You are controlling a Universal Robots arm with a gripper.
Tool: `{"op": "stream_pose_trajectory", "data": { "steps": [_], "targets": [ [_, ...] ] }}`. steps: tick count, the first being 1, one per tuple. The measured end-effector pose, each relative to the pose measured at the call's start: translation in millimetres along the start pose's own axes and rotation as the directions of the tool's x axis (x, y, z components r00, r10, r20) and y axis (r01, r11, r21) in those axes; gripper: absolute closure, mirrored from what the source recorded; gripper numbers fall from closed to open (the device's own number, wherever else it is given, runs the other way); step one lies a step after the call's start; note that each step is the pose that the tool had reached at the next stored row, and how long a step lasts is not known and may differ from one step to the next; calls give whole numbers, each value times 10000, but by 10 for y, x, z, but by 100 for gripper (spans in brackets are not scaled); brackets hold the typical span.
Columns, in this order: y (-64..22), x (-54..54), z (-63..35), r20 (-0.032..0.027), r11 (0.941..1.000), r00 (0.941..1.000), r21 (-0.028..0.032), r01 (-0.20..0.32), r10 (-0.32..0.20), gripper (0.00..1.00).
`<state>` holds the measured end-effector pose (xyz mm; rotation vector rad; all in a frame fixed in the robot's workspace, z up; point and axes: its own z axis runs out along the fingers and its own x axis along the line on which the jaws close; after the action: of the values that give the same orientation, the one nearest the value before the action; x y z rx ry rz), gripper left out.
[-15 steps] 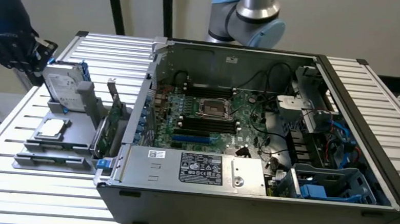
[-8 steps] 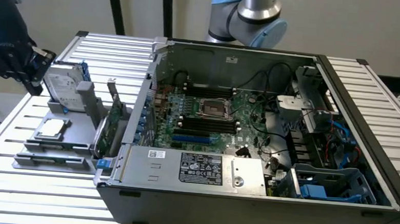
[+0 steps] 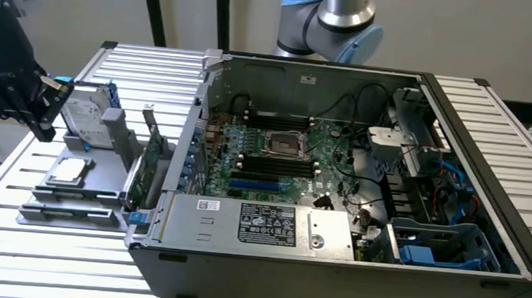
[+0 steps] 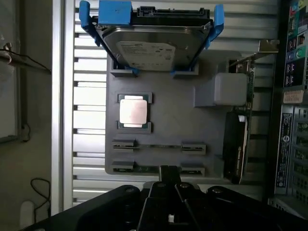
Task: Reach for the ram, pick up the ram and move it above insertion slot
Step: 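Reach for the ram, then pick up the ram and move it above insertion slot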
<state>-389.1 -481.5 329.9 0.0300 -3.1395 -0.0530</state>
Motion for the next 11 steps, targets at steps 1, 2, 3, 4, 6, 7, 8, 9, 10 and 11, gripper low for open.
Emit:
{"op": "stream_pose_trajectory", "data": {
  "steps": [1, 2, 3, 4, 6, 7, 8, 9, 10, 11],
  "targets": [
    [-37, -2, 3, 0, 10000, 10000, 3, -1, 1, 89],
    [-79, -5, 6, -1, 10000, 10000, 8, -1, 1, 89],
    [-118, -8, 10, -1, 10000, 10000, 11, -1, 1, 89],
    [-153, -13, 12, -1, 10000, 10000, 14, 0, 0, 89],
    [-195, -28, 13, -21, 10000, 10000, 12, 0, 0, 89],
    [-198, -38, 11, -41, 10000, 10000, 13, -1, 1, 89],
    [-199, -47, 13, -44, 10000, 10000, 12, -1, 1, 89],
    [-198, -55, 11, -56, 10000, 10000, 13, -2, 2, 89],
    [-199, -62, 12, -72, 10000, 10000, 12, 4, -4, 89],
    [-199, -62, 13, -77, 10000, 9999, 12, 78, -78, 89]
  ]
}}
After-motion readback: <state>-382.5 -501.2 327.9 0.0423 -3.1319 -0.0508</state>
